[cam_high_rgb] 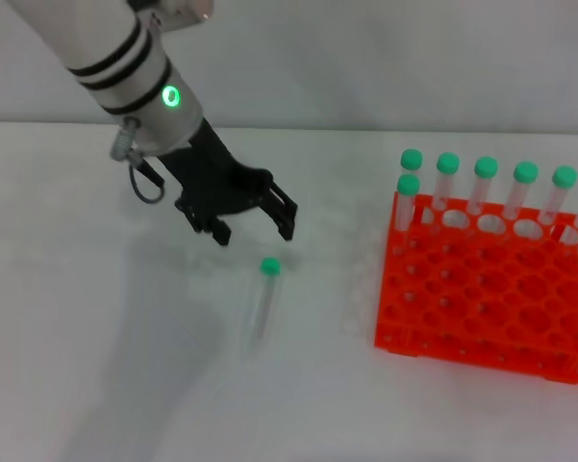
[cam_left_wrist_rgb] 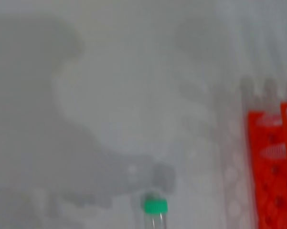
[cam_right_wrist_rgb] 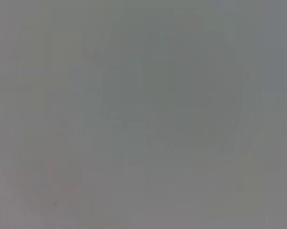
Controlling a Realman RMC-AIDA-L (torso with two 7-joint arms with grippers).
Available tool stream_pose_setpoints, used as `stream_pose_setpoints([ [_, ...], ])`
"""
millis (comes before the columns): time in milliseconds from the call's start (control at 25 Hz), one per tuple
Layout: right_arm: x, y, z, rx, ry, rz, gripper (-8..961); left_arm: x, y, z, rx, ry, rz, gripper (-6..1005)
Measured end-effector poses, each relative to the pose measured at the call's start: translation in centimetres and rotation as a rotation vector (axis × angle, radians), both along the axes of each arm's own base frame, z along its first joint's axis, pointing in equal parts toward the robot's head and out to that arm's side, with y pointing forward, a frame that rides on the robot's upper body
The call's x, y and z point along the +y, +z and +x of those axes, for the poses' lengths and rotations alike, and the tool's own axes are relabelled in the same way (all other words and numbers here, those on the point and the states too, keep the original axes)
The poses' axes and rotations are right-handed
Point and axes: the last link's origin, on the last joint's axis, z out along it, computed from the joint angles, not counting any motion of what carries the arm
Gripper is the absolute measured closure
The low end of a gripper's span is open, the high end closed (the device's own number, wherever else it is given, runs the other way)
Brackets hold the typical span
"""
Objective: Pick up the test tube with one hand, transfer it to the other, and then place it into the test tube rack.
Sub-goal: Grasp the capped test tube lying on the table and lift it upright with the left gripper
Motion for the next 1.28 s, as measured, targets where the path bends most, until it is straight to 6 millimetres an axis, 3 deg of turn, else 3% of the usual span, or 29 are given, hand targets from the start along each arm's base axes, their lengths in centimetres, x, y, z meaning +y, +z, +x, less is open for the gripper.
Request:
stream_pose_setpoints([
  [360, 0.1, 0.0, 0.5, -0.011, -0.039, -0.014, 94, -1.9, -2.9, 0.0, 0.079, 0.098, -0.069, 125],
  [640, 0.4, -0.2, 0.6, -0.03, -0.053, -0.029, 94, -2.7, -3.4, -1.6, 0.163, 0.15, -0.076, 126],
  [1280, 0.9, 0.1, 0.8, -0.034, -0.07, -0.038, 93, -3.9, -6.1, -4.0, 0.146, 0.177, -0.059, 159],
])
